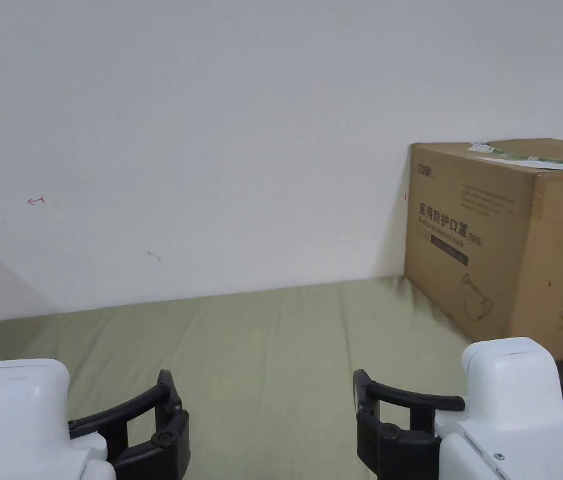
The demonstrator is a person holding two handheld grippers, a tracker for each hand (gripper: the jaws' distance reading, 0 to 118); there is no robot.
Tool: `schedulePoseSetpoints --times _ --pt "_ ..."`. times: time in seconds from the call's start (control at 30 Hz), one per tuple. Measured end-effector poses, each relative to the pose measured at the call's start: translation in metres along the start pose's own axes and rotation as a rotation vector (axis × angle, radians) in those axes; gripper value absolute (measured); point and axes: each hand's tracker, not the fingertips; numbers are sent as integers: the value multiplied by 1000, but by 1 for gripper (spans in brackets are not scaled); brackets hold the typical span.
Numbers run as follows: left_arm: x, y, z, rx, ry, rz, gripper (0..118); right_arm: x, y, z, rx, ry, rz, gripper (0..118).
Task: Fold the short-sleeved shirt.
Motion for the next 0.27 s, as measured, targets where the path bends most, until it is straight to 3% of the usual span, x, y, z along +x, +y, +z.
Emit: schedulePoseSetpoints --times 0.27 --pt "-3 0 2 4 15 19 116 2 -2 -2 -21 6 -19 118"
